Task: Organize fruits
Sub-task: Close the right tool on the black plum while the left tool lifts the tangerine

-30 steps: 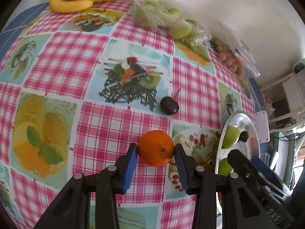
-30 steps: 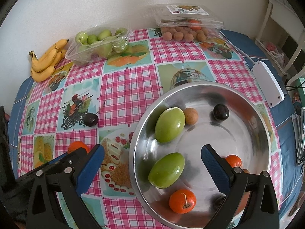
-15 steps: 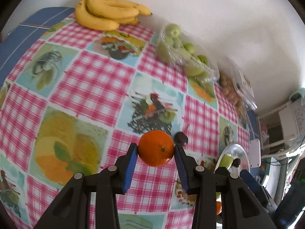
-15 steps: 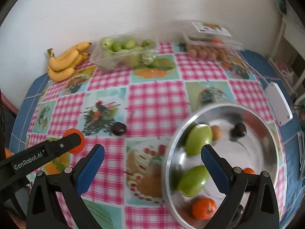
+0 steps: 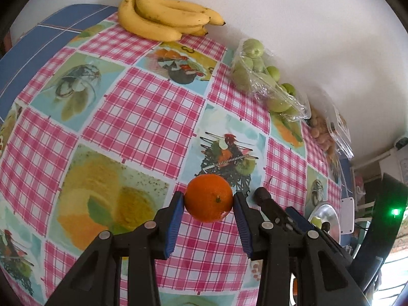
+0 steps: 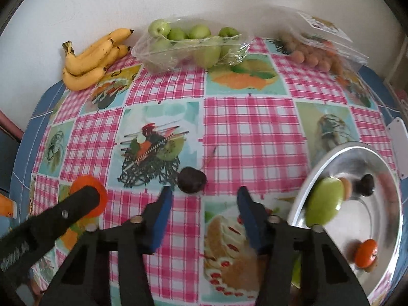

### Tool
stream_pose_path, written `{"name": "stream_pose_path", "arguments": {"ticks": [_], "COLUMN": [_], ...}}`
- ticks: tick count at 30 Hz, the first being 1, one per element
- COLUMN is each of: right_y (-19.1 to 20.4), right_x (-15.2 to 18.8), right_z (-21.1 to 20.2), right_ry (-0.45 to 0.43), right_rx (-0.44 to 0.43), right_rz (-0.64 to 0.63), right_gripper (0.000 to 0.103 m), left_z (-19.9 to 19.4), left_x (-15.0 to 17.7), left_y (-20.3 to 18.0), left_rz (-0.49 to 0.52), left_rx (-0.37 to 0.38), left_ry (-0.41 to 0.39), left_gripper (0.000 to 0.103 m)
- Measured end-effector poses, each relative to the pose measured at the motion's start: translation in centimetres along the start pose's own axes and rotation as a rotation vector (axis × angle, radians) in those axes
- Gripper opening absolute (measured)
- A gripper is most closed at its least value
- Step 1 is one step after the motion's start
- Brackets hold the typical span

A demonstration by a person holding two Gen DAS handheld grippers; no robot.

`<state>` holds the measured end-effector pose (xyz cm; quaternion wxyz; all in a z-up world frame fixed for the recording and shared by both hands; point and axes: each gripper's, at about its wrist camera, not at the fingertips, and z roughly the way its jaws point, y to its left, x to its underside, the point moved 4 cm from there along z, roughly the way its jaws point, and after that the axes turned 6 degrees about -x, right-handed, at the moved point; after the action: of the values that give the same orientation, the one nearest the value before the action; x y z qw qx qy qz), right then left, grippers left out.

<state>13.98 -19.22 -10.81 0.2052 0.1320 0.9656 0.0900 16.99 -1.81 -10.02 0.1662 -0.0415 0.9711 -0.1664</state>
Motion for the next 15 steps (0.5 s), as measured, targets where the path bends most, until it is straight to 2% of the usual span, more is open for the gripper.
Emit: {"name": "stream_pose_path", "arguments": {"ticks": [8,11,15], "right_y": [1.0,1.1,1.1], "right_x": [-1.2,-1.3,-1.4], "right_z": [1.6,2.2,2.6], "right_ry": [0.025,0.034,0.044], "right_rx": [0.013,0.030,0.028], "right_rz": [-0.021,-0.022,-0.022], "right_gripper": [0.040,0.033,0.027], "left_z": [0.1,0.2,0.3], "left_x": [-0.2,-0.3,-0.3], "left_y": [0.6,0.7,1.0], "left_rz": [-0.026,-0.031,-0.048], "left_rx": [0.007,0.006,0.002], "left_ry": [0.005,0.007,0.011], "left_gripper": [0.042,0.042,0.042]}}
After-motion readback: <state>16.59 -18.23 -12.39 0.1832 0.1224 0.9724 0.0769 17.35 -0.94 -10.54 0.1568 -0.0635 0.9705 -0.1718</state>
